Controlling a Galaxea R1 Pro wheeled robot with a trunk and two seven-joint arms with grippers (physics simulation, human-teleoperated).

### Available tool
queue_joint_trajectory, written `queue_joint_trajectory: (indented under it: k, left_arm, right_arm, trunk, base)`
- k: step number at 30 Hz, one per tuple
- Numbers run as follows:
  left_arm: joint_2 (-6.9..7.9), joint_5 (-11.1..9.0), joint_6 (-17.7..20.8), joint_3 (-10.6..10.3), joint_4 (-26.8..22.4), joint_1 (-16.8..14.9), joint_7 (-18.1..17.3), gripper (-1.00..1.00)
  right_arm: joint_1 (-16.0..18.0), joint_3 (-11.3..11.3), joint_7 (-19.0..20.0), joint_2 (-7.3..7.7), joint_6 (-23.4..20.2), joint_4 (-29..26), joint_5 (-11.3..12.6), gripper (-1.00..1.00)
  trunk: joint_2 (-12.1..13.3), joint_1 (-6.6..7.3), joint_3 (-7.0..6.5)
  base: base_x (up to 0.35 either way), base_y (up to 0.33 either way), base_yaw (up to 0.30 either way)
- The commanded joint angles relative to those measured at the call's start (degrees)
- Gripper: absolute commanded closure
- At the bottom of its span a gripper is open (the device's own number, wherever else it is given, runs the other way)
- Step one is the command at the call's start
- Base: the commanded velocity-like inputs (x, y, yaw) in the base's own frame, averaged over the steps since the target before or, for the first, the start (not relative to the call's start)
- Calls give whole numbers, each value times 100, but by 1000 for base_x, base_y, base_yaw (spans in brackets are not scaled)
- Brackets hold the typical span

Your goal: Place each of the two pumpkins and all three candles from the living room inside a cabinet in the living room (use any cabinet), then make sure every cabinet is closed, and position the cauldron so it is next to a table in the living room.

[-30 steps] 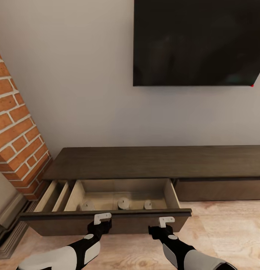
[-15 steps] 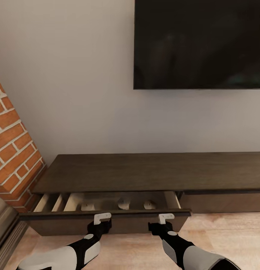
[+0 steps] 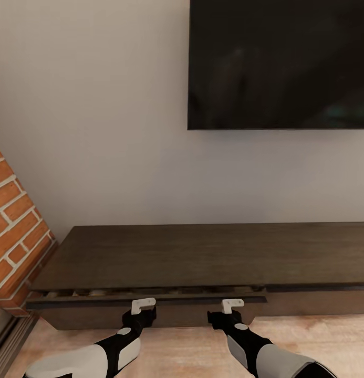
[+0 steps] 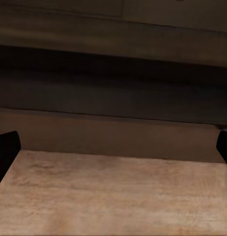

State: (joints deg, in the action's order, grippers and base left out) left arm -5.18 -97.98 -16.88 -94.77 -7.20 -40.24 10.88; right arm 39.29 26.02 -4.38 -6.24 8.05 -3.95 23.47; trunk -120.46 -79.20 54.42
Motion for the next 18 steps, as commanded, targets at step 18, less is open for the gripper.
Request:
queue_joint_trajectory:
  k: [18]
  left_arm:
    - [-1, 25, 1, 9, -1, -1, -7, -100]
  right_arm:
    - [0, 0, 21, 9, 37, -9, -20, -100]
  trunk:
    - [0, 0, -1]
  base:
    - [74, 0, 0]
